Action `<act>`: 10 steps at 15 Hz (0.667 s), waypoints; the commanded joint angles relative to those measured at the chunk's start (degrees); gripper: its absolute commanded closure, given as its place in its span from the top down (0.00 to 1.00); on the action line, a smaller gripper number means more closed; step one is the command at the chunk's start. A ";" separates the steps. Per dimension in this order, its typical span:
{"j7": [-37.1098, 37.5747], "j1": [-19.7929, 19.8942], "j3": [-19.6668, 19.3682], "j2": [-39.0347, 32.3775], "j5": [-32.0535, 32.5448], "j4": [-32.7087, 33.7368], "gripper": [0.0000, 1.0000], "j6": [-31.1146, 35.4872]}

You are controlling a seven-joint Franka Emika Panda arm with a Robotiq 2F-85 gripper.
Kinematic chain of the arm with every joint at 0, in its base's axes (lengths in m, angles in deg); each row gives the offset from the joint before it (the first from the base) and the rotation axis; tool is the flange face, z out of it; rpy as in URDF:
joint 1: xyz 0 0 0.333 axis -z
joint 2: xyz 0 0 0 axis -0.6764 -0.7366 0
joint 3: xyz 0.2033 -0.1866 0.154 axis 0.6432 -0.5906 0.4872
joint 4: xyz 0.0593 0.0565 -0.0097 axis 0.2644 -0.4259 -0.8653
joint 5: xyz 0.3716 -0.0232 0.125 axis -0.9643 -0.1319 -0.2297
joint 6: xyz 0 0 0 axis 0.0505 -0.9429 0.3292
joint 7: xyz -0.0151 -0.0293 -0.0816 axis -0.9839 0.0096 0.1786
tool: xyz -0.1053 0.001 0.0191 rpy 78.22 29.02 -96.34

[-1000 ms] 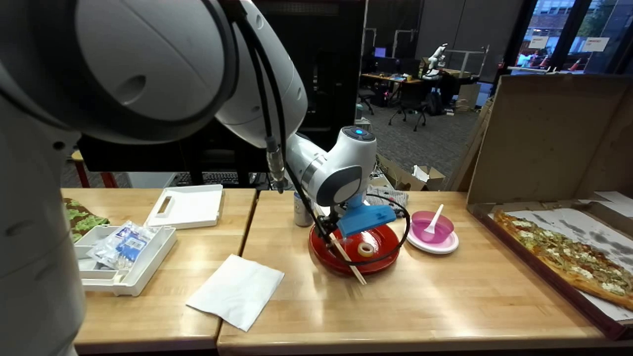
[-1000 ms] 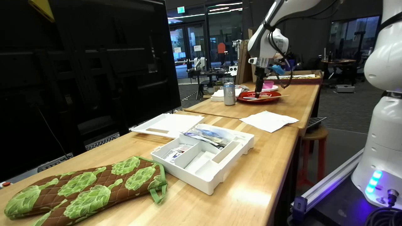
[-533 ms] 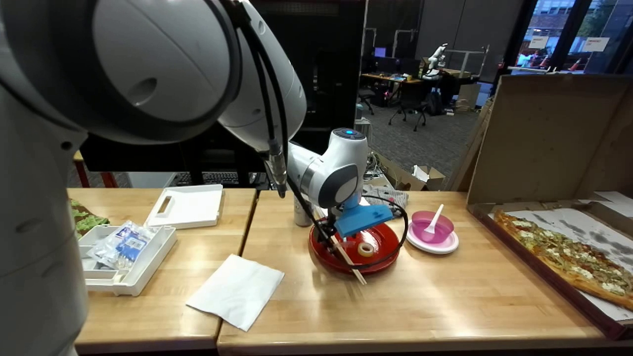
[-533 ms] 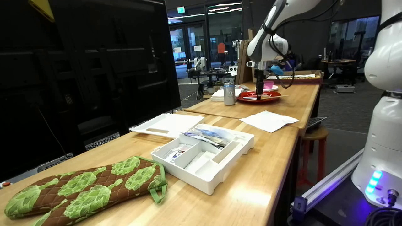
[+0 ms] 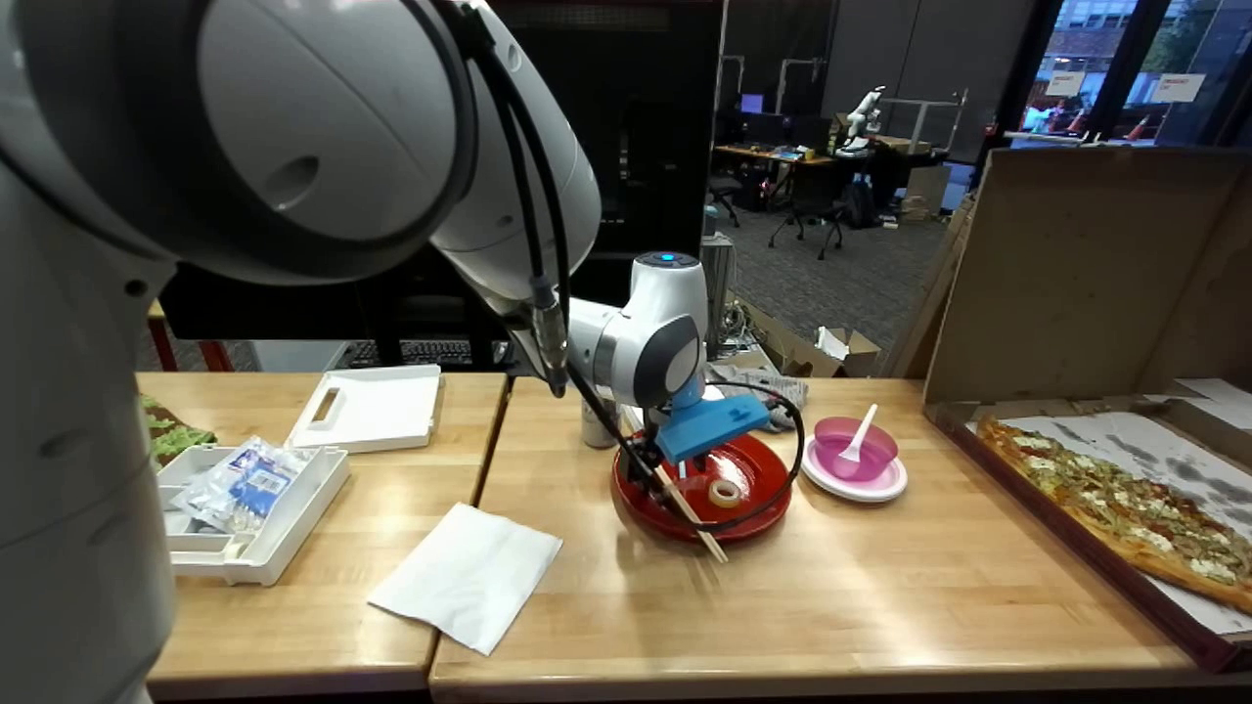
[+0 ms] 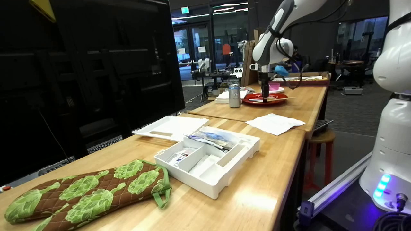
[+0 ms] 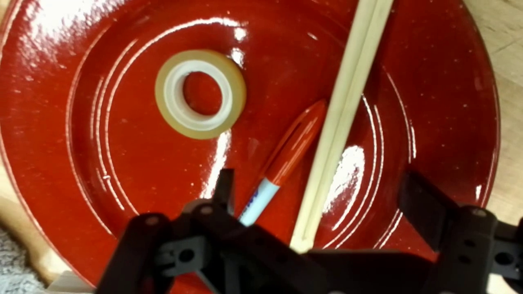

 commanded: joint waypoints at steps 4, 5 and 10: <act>3.43 -0.32 0.22 1.35 4.66 0.47 0.55 -2.76; 3.63 -0.32 0.25 1.45 4.90 0.42 0.45 -2.79; 4.46 -0.45 0.18 2.09 6.33 0.48 0.05 -3.28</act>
